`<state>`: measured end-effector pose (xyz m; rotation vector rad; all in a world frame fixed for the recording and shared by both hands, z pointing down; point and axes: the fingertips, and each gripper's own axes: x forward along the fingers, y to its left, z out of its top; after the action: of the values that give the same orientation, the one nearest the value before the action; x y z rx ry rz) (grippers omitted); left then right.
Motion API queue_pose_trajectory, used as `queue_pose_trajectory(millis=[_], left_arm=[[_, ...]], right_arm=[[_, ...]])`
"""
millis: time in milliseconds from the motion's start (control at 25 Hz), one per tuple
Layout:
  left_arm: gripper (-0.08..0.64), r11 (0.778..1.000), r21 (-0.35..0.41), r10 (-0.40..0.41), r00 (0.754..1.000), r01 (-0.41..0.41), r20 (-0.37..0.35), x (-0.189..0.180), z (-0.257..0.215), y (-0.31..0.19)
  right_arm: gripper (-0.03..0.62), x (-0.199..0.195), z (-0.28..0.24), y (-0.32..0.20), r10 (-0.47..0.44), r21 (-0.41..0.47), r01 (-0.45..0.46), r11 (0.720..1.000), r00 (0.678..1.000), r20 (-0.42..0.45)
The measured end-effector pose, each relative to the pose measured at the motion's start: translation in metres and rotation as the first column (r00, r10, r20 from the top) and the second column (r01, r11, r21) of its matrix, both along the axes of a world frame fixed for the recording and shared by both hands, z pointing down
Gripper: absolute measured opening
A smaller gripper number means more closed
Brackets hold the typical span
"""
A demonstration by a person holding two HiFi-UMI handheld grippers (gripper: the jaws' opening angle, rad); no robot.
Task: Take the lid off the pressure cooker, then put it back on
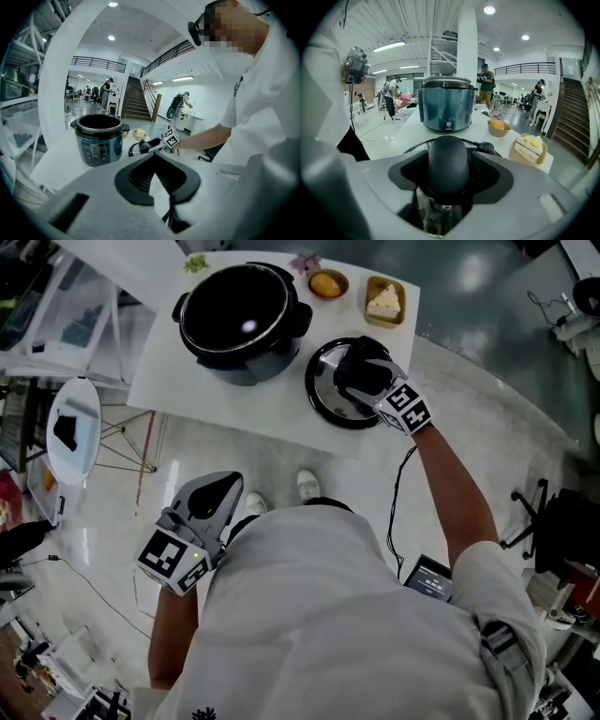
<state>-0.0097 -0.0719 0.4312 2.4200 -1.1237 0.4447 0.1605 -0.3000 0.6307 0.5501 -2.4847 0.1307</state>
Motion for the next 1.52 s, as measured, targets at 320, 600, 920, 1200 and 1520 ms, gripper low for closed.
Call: queue_pose_trajectory(millis=[320,600,920,1200,1520], left_arm=[[0.006,0.999,0.012,0.037,0.999,-0.037,0.002,0.006,0.001,0.000],[0.006,0.998,0.014,0.064,0.998,-0.064,-0.022,0.015,0.001,0.002],[0.005,0.997,0.012,0.078,0.996,-0.077,-0.038,0.021,0.003,0.002],[0.005,0.996,0.013,0.092,0.995,-0.091,-0.037,0.029,0.002,0.000],[0.006,0.999,0.008,0.054,0.998,-0.053,-0.026,0.022,0.004,0.001]], right_arm=[[0.301,0.026,-0.020,0.011,0.071,-0.003,-0.071,0.997,0.997,0.033],[0.296,0.046,-0.023,0.026,0.104,-0.007,-0.104,0.995,0.994,0.031],[0.295,0.056,-0.028,0.034,0.121,-0.004,-0.121,0.993,0.992,0.034],[0.295,0.056,-0.026,0.032,0.109,-0.006,-0.109,0.994,0.994,0.031],[0.308,0.036,-0.016,0.017,0.074,-0.014,-0.073,0.997,0.997,0.030]])
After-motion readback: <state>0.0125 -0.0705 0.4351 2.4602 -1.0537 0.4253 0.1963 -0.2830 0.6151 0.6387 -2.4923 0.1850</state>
